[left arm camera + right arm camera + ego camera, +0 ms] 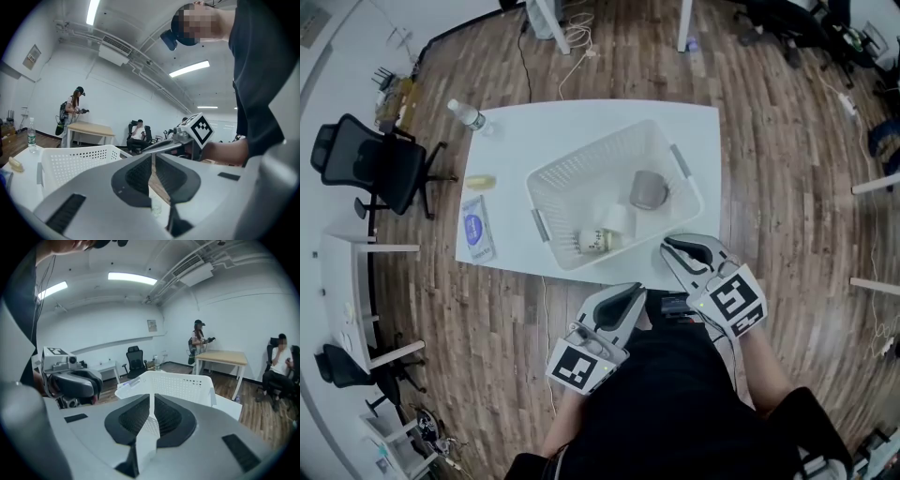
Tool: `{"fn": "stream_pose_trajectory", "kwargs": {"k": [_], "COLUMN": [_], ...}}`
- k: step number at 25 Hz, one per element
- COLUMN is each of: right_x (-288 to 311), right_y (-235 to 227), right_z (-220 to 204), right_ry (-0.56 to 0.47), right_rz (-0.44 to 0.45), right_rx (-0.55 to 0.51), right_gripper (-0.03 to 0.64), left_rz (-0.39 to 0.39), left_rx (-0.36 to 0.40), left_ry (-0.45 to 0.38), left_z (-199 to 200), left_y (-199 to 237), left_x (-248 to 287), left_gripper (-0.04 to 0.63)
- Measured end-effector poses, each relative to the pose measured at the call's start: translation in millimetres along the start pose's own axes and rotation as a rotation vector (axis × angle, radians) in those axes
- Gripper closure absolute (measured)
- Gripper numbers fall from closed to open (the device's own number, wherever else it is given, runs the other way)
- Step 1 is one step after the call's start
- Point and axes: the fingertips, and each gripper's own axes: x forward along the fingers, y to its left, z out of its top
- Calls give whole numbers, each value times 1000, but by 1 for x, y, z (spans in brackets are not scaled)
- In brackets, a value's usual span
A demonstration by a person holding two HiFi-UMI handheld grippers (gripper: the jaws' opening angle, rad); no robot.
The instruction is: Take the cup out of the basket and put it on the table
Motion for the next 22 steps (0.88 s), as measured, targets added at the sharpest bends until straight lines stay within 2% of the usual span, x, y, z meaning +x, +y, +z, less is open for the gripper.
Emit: {"fn": "stream_pose_trajectory", "kwargs": {"k": [5,6,8,11,16,22], "right_x": [35,43,61,90,143,209], "right_y": [-16,-20,-26,-40,-74,-116], "right_z": [-2,-2,-5,-12,-27,-69], "right_ry": [169,212,312,474,736,1028], "right_rz": [10,19,53,98,109,101], "right_rx": [-156,-196,-276,-365,-392,-369], "right_gripper": [578,558,436,402,350,342], "left_rz": [-9,-15,-27,-40,-50,-32], "left_rx": [-14,-14,-16,-30,-57,-76], "left_ry": [-11,-13,-17,-29,-31,-28], "left_z": [3,3,3,5,4,7], "left_y": [25,30,38,50,67,91], "left_x": [-10,-12,-17,-25,-40,-58], "left_gripper": [563,563,563,563,563,563]}}
